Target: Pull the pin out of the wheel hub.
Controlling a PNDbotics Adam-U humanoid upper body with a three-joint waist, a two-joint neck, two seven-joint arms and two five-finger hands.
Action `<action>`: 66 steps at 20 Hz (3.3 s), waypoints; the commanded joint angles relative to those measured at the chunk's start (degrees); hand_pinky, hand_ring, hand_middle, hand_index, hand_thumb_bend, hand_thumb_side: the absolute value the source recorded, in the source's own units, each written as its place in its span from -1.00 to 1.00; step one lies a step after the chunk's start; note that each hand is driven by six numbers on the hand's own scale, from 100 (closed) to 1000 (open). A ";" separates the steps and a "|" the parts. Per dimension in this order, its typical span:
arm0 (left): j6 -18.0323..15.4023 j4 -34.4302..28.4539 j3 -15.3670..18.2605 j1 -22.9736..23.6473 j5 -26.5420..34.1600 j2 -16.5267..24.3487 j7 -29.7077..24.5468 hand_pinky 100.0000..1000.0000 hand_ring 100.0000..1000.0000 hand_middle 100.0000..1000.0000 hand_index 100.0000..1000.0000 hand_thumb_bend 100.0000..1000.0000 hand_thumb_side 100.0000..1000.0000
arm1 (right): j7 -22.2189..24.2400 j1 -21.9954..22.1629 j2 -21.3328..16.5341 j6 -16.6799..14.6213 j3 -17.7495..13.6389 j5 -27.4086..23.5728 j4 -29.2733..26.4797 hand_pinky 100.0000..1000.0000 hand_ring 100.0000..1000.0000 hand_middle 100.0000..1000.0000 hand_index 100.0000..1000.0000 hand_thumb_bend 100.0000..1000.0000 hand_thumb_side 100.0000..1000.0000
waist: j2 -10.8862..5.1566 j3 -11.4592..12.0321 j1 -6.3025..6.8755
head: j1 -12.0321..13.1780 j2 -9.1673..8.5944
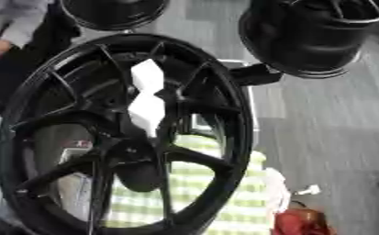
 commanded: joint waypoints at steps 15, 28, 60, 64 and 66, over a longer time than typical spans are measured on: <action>-0.22 -0.69 1.11 0.09 0.09 1.45 0.46 0.57 0.40 0.26 0.47 -0.57 0.26 | 1.33 -2.16 -4.37 0.55 0.19 0.45 -0.51 0.64 0.57 0.47 0.54 -1.00 0.22 | -1.05 0.18 0.02 | -0.11 0.27; 0.29 -0.60 0.00 -0.45 0.18 1.95 -0.65 0.58 0.40 0.26 0.47 -0.58 0.27 | 26.89 -16.86 -17.91 3.31 13.57 11.14 -6.22 0.86 0.65 0.53 0.63 -1.00 -0.10 | -1.29 0.78 -0.77 | -2.71 0.27; 0.98 -0.11 -1.54 -1.64 0.67 2.43 -2.57 0.58 0.41 0.26 0.46 -0.61 0.29 | 64.45 -46.19 -2.59 -13.86 46.05 21.36 10.65 0.92 0.75 0.63 0.68 -1.00 0.20 | -1.49 1.22 -2.11 | -4.96 0.27; 1.02 -0.07 -1.64 -1.77 0.74 2.40 -2.69 0.59 0.41 0.26 0.46 -0.61 0.29 | 68.19 -47.43 -0.75 -14.49 46.56 19.06 11.68 0.91 0.76 0.63 0.68 -1.00 0.20 | -1.55 1.20 -2.16 | -5.13 0.27; 1.03 -0.06 -1.65 -1.84 0.77 2.34 -2.72 0.59 0.41 0.27 0.46 -0.62 0.29 | 69.34 -47.95 0.09 -14.65 46.75 18.29 11.93 0.90 0.76 0.64 0.68 -1.00 0.17 | -1.57 1.23 -2.21 | -5.25 0.27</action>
